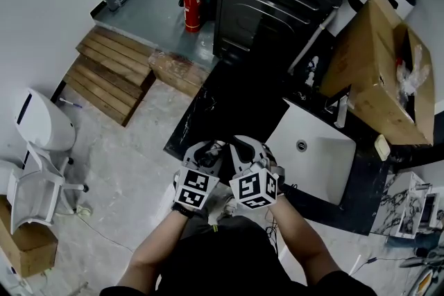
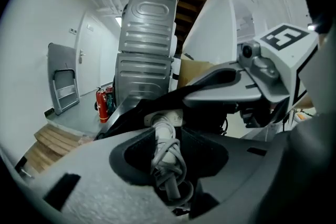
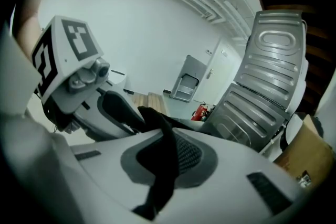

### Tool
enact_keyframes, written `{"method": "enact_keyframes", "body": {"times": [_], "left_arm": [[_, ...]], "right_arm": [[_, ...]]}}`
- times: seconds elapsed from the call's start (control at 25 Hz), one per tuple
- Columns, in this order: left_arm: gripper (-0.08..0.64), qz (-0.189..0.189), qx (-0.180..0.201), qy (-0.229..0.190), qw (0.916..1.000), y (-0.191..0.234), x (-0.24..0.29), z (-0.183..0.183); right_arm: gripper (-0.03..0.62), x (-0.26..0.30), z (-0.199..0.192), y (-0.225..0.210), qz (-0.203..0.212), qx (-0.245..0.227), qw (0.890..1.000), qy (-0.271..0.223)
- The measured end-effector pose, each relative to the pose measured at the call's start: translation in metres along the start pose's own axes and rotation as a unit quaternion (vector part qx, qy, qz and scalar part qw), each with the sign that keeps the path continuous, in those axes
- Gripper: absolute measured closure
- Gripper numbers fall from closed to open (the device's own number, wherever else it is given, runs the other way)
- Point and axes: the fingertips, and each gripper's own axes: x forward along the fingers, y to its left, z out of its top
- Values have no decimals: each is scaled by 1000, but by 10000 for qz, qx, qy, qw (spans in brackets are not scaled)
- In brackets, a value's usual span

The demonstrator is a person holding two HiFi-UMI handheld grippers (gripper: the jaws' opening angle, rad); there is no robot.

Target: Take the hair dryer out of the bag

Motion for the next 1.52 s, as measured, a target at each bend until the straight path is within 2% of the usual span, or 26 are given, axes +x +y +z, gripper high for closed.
{"method": "enact_keyframes", "body": {"times": [0.24, 0.28, 0.36, 0.56, 0.68, 0.84, 0.92, 1.04, 1.12, 1.2, 1.24, 1.4, 1.52], "left_arm": [[390, 167, 52, 427, 9989, 0, 13, -8], [374, 179, 72, 542, 9983, 0, 13, -10], [298, 203, 71, 778, 9967, 3, 16, -16], [293, 191, -237, 997, 9945, 8, 32, -24], [290, 149, -236, 1070, 9939, 6, 43, -25], [251, -68, -510, 1510, 9872, -2, 54, -42], [237, -61, -452, 1676, 9848, -4, 59, -49], [238, 42, -88, 1739, 9847, -2, 63, -55], [239, 23, -22, 1715, 9852, 0, 63, -54], [295, -12, -12, 1699, 9855, 3, 62, -52], [301, -24, -25, 1721, 9851, 4, 62, -53], [314, -122, -175, 1747, 9844, 4, 58, -48], [318, -337, -685, 1561, 9848, 2, 53, -39]], "right_arm": [[577, -2, 9, -5, -3, 40, 9999, -129], [577, -3, 10, -5, 1, 56, 9999, -154], [577, -4, 12, -7, 5, 88, 9998, -199], [577, -9, 14, -10, -10, 259, 9992, -292], [577, -12, 16, -14, -43, 370, 9987, -357], [577, -17, 16, -17, -52, 440, 9982, -396], [577, -20, 15, -18, -40, 471, 9980, -417], [577, -22, 13, -19, -12, 523, 9977, -439], [577, -23, 13, -20, -11, 535, 9975, -455], [577, -25, 12, -22, -23, 540, 9974, -478], [577, -25, 12, -22, -25, 539, 9974, -482], [577, -27, 7, -21, -49, 424, 9981, -444], [575, -28, 3, -20, -117, 288, 9987, -393]]}}
